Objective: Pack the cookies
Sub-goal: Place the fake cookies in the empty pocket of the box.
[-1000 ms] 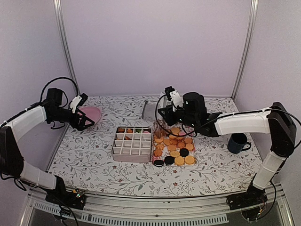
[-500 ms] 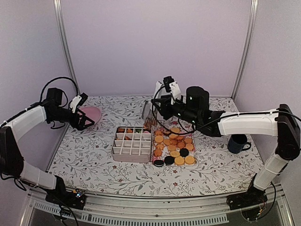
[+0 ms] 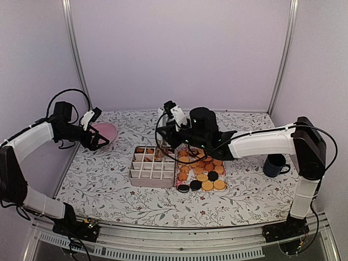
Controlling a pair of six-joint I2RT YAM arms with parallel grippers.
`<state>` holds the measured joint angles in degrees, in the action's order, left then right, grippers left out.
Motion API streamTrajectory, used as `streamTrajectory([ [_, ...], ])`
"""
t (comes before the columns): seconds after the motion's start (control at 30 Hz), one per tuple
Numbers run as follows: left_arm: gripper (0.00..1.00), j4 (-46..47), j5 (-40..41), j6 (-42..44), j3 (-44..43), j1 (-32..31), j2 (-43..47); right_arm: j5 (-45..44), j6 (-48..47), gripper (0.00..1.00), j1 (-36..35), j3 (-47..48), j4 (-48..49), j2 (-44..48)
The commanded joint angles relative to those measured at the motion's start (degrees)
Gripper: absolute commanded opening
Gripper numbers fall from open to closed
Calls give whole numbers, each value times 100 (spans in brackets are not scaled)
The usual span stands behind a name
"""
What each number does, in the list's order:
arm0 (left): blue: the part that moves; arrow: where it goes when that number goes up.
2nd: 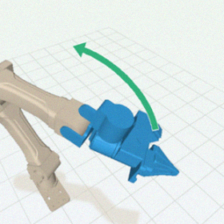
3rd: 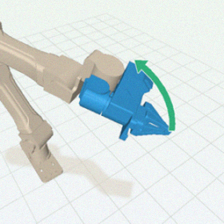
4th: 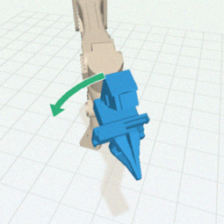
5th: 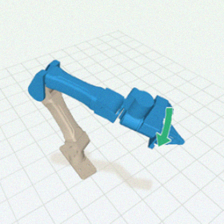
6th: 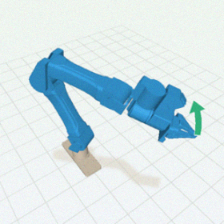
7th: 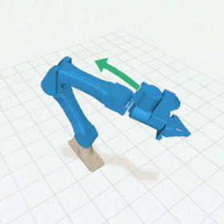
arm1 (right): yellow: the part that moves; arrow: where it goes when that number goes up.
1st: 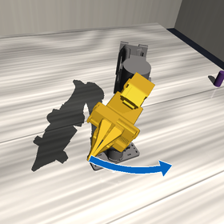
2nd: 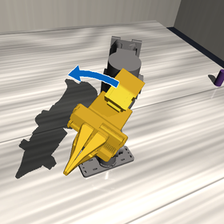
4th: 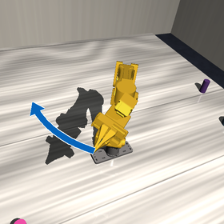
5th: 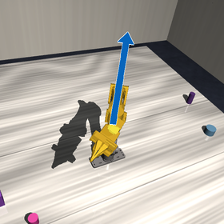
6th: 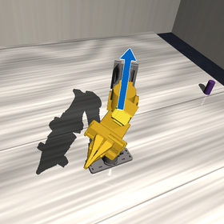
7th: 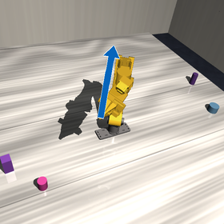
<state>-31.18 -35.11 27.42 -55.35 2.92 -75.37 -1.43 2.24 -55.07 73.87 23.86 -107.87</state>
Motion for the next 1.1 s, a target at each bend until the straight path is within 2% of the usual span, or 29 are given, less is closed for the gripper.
streamTrajectory([
  [0.0,99,-30,-43,36,-107,38,71,-235,-161,2,-50,296,61,-40],
  [0.37,99,-20,-33,30,-90,34,104,-134,-486,12,-139,500,-284,-210],
  [0.7,99,-20,-49,2,-96,33,111,-288,-763,14,-231,746,-634,-316],
  [0.8,99,-20,-61,2,-100,34,115,-290,-803,18,-241,804,-672,-331],
  [0.9,99,-20,-50,9,-94,33,103,-251,-771,27,-258,844,-666,-326],
  [1.07,99,-20,-48,9,-107,33,106,-235,-708,32,-256,867,-639,-255],
])
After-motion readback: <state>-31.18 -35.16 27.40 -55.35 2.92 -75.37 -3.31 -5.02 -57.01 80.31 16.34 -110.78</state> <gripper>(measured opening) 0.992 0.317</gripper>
